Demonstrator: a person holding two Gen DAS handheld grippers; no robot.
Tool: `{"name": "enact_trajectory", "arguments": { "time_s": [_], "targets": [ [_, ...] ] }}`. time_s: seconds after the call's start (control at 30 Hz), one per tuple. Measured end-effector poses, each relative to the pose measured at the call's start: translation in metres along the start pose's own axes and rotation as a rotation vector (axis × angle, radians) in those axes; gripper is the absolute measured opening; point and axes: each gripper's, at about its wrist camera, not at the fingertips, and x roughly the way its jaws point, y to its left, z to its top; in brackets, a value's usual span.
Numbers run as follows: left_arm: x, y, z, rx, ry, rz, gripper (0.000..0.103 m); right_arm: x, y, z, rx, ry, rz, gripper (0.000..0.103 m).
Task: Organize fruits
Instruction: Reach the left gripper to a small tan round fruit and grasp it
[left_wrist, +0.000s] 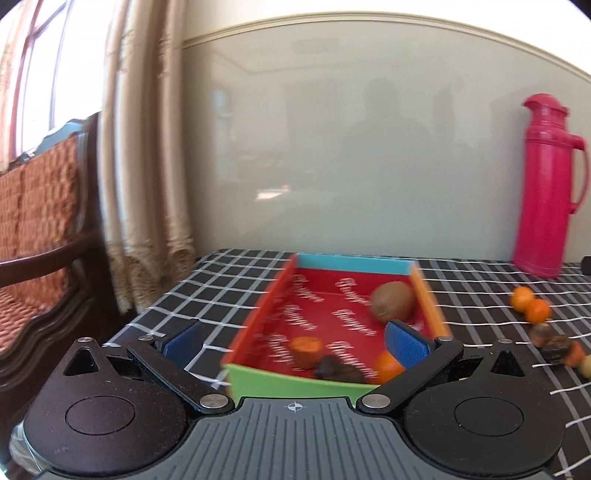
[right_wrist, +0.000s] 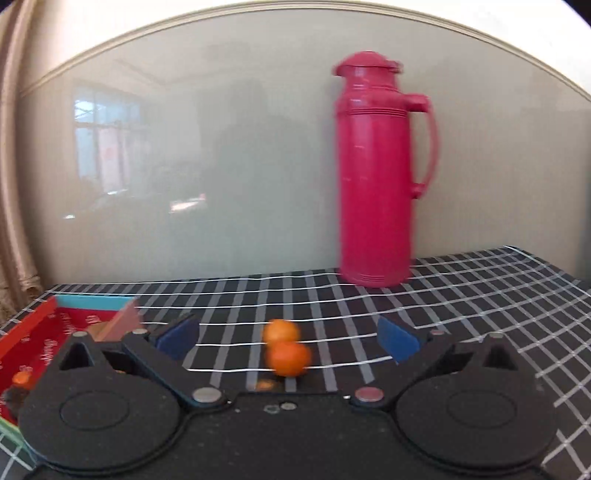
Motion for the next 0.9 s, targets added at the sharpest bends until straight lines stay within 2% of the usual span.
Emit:
{"name": "enact_trajectory", "arguments": {
  "time_s": [0.1,0.23,0.4,0.53,0.67,0.77,0.9],
  "targets": [
    [-0.005,-0.023,0.001,0.009,-0.017,-0.076,0.103,-0.003,-0.028,0.0,0.037,0.014,-0.045,0.103],
    [-0.006,-0.06,-0.001,0.049,-0.008,-0.131,0.103,-0.01,-0.054,-0.005,0.072,0.046,-0.028,0.103],
    [-0.006,-0.104,-0.001,0.096,0.061,-0.231,0.103,-0.019,-0.068,-0.006,0.035,0.028,-0.044,0.103],
    [-0.005,-0.138,-0.007,0.109,0.114,-0.285,0.103,-0.026,-0.081,-0.007,0.008,0.009,-0.061,0.103],
    [-0.005,-0.167,-0.014,0.129,0.133,-0.336,0.103,-0.029,-0.098,-0.007,0.024,0.008,-0.077,0.103],
    [-0.006,-0.186,-0.02,0.162,0.141,-0.384,0.103,-0.029,-0.11,-0.008,0.034,0.01,-0.112,0.103],
    [-0.006,-0.214,-0.027,0.217,0.171,-0.409,0.103,-0.03,-0.128,-0.012,0.045,0.021,-0.14,0.103]
  ]
}}
